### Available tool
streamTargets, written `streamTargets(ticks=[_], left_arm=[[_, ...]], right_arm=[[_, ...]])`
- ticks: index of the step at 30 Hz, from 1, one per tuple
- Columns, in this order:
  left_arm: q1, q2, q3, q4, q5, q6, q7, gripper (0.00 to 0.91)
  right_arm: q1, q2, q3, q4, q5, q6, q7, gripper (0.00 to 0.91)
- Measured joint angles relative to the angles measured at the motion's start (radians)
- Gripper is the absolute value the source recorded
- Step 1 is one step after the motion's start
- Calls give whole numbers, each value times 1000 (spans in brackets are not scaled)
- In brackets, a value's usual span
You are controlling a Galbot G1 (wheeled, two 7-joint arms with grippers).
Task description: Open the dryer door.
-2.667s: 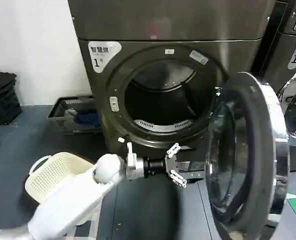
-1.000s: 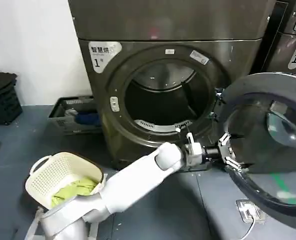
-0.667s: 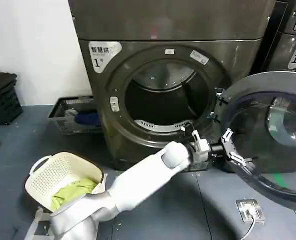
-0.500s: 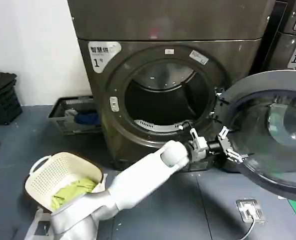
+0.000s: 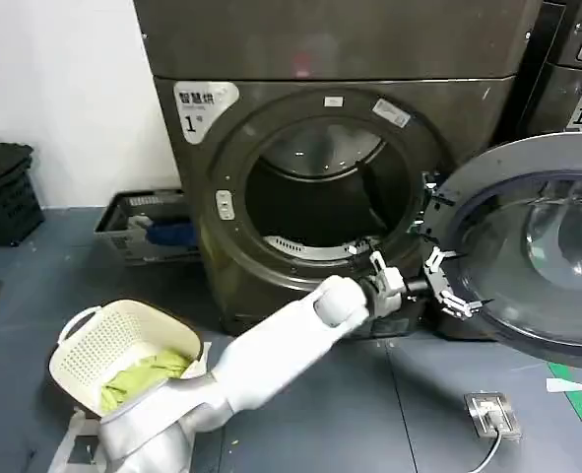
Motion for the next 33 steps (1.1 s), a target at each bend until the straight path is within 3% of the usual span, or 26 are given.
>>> streamTargets(ticks=[9, 16, 25, 33], left_arm=[[6, 0, 4, -32, -3, 23, 40, 907], [63, 14, 13, -226, -26, 78, 63, 907], [125, 359, -11, -535, -95, 202, -37, 907], [200, 557, -73, -724, -129, 332, -102, 907]], right_arm=[[2, 0, -2, 6, 0, -1, -4, 907], [8, 0, -15, 26, -4, -10, -5, 907], [30, 0, -46, 58, -15, -27, -8, 907], [55, 0, -81, 105, -11, -50, -9, 907]])
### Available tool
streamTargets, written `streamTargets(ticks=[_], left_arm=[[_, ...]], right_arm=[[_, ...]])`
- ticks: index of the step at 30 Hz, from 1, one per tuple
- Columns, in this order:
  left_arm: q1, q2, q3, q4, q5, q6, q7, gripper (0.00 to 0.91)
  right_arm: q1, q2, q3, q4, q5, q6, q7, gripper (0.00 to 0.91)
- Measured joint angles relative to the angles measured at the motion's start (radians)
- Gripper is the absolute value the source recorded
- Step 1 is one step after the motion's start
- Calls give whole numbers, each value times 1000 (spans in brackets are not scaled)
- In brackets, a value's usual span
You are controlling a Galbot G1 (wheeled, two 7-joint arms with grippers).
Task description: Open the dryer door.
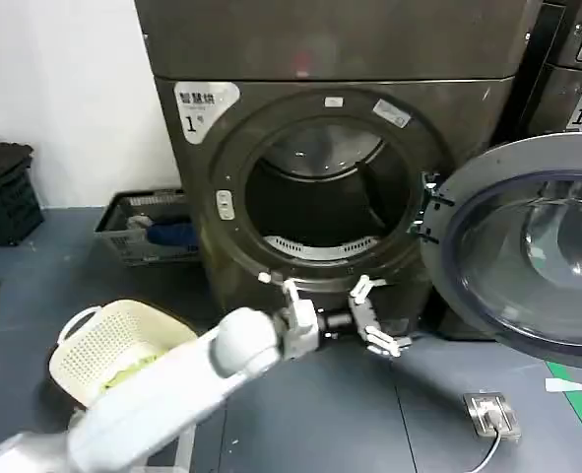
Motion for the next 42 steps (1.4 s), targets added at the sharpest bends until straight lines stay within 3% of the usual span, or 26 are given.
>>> streamTargets(ticks=[9, 19, 24, 28, 38, 42], left_arm=[[131, 167, -185, -134, -161, 169, -89, 907], [290, 318, -468, -195, -301, 329, -199, 907], [380, 373, -598, -200, -371, 412, -287, 907], [445, 403, -684, -208, -486, 511, -413, 907], [615, 518, -858, -201, -779, 517, -672, 907], [683, 577, -919, -174, -975, 517, -803, 907]], right_arm=[[22, 0, -38, 18, -1, -8, 0, 907], [46, 0, -92, 32, -6, -22, -5, 907], [54, 0, -121, 43, -6, -33, -16, 907], [59, -9, -138, 49, -2, -32, -23, 907], [78, -51, -190, 53, 0, -30, -34, 907], [86, -59, -209, 51, 0, -30, -35, 907]])
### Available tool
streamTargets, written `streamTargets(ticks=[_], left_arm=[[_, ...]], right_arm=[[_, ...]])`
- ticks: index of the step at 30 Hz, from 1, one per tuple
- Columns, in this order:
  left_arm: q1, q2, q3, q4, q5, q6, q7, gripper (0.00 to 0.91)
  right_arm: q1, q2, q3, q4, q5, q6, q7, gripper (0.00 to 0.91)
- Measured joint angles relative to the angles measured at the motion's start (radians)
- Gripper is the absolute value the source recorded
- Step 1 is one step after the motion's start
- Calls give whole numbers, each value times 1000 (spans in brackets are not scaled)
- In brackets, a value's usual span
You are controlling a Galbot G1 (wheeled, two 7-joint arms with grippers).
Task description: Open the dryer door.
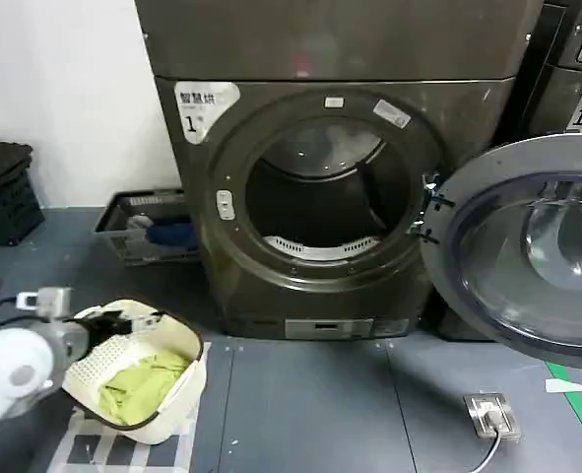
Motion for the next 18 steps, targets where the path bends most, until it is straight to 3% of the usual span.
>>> streamTargets(ticks=[8, 18], left_arm=[[58, 80, -85, 43, -406, -1, -272, 907], [122, 142, -162, 82, -759, -1, -422, 907]], right_arm=[[0, -3, -15, 0, 0, 0, 0, 907], [-1, 6, -23, 5, 20, 8, -2, 907]])
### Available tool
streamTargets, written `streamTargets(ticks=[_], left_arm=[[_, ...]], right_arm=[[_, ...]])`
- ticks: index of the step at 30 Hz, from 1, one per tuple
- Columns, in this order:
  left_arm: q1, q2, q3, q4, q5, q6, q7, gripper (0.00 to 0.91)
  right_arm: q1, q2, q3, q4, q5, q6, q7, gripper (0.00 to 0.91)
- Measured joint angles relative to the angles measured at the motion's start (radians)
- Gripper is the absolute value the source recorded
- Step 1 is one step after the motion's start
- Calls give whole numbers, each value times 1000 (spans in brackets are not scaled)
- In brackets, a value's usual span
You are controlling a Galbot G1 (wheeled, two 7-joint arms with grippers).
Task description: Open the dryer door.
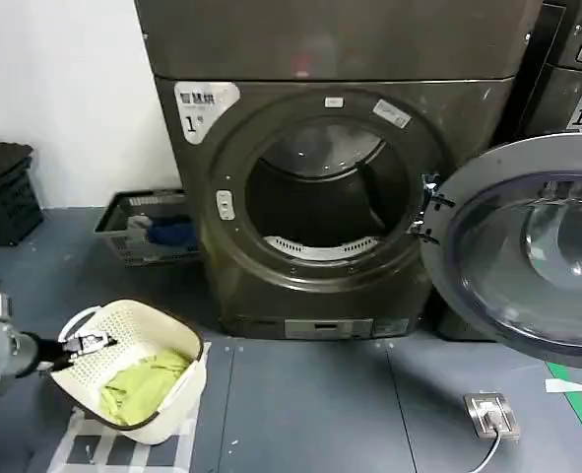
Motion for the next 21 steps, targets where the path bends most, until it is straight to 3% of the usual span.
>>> streamTargets(ticks=[10, 21], left_arm=[[-10, 6, 28, 12, -101, 0, -60, 907], [-24, 5, 32, 32, -99, 0, -58, 907]], right_arm=[[-5, 13, 8, 0, 17, 38, -30, 907], [-5, 16, 7, -7, 18, 47, -45, 907]])
